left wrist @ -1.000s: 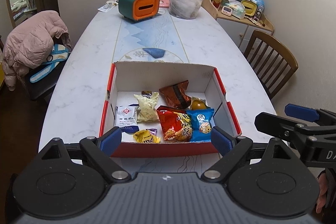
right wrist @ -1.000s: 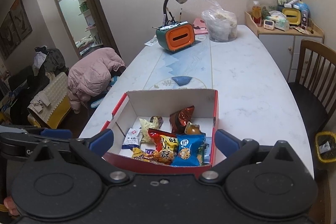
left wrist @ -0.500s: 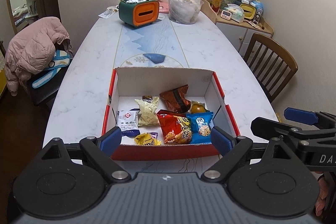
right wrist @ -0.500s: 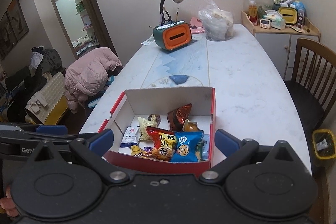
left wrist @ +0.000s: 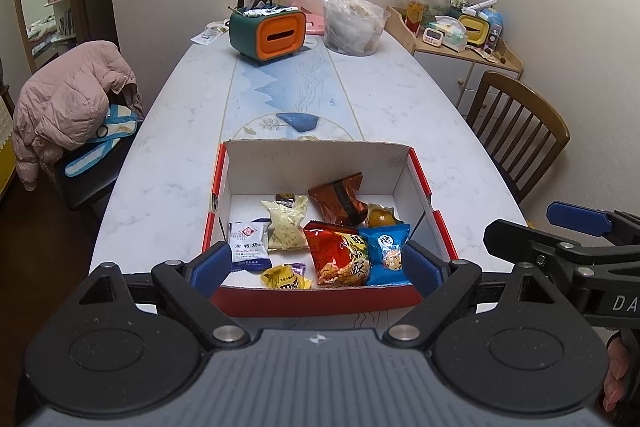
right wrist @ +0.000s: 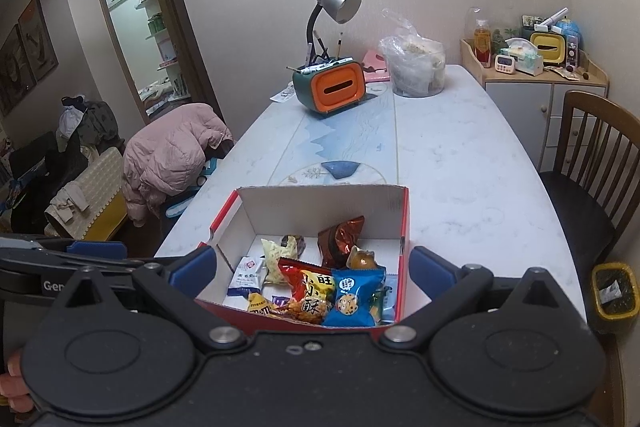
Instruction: Organize snacks
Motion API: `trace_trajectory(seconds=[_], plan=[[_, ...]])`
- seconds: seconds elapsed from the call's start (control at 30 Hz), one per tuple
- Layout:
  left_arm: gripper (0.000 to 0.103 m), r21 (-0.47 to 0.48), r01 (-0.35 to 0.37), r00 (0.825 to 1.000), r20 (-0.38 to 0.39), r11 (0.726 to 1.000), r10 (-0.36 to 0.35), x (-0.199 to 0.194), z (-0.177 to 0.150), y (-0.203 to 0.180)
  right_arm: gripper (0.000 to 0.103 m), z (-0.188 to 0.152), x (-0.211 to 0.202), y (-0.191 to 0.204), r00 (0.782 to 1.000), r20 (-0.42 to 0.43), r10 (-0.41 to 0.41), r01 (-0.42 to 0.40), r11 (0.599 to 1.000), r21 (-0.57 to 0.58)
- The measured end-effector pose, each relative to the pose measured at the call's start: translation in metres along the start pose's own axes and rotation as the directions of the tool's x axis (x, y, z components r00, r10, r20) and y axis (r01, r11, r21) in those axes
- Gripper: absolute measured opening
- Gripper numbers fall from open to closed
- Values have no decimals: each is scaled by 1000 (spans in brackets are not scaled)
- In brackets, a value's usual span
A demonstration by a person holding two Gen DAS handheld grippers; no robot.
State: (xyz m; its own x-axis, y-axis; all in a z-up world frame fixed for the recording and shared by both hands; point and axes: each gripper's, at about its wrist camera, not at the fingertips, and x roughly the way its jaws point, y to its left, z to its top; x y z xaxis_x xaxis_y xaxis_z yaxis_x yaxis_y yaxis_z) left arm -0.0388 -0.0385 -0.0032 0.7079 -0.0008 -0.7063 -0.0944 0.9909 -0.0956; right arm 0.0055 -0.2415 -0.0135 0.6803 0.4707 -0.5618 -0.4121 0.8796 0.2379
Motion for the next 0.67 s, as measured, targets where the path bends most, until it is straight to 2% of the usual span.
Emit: trace_trajectory(seconds=[0.67], plan=[[92,19,55,998,-21,998,-54,14,8,14,103,1,14,9,999,-13,-43,44,999,32]])
